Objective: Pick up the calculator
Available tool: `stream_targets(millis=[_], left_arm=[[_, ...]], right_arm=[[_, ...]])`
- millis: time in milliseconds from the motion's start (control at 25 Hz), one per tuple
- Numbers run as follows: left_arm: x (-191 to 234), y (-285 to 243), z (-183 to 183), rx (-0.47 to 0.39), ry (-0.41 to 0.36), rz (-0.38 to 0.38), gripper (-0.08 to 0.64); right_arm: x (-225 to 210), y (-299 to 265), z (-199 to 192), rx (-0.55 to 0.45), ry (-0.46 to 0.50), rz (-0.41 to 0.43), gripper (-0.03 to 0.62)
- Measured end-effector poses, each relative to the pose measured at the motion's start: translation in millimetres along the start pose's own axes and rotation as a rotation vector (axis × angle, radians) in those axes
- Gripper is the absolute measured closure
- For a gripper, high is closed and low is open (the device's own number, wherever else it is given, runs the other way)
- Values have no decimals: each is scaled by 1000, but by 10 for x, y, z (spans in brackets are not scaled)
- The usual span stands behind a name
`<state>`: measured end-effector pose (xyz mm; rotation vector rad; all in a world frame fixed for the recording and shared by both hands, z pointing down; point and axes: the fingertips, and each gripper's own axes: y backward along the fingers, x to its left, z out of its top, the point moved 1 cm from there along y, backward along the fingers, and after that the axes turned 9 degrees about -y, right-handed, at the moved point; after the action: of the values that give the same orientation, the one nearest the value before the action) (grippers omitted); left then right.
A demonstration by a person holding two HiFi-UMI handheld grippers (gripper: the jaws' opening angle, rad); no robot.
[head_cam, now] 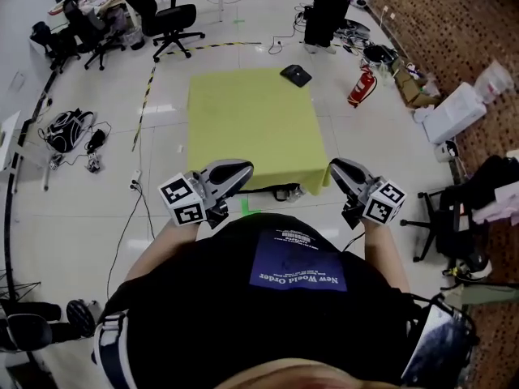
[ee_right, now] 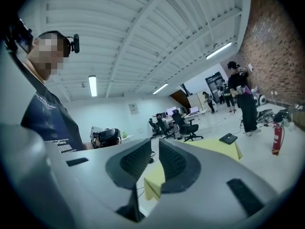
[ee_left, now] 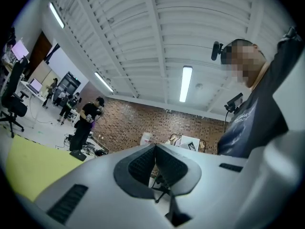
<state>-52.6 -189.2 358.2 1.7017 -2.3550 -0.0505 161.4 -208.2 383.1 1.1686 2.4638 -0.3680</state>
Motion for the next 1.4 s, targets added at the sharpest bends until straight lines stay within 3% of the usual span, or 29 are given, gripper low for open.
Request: stream_targets(millis=[200, 360, 600, 720, 840, 1080, 1240, 1400], left_arm=[[599, 116, 91, 6, 4, -47, 554], [1001, 64, 134, -4, 30, -42, 554], [1367, -209, 18, 12, 50, 0, 554], [1521, -482, 13, 27, 25, 52, 554], [1734, -799, 42, 19, 1, 161, 554], [1992, -1483, 19, 40, 34, 320, 554], [2036, -1781, -138, 83, 87, 361, 554], [2178, -1824, -310, 138, 121, 346, 554]], right_arm=[[-174, -474, 88, -6, -7, -53, 549], [-405, -722, 163, 25, -26, -76, 537], [-933, -979, 328, 32, -52, -36, 515], [-1280, -1074, 490, 43, -65, 34, 502], [-1715, -1112, 666, 60, -75, 118, 480], [-2618, -1258, 1008, 119, -76, 246, 469], [-3035, -1349, 1035, 133, -101, 272, 467], [-3270, -1497, 842, 164, -127, 236, 433]])
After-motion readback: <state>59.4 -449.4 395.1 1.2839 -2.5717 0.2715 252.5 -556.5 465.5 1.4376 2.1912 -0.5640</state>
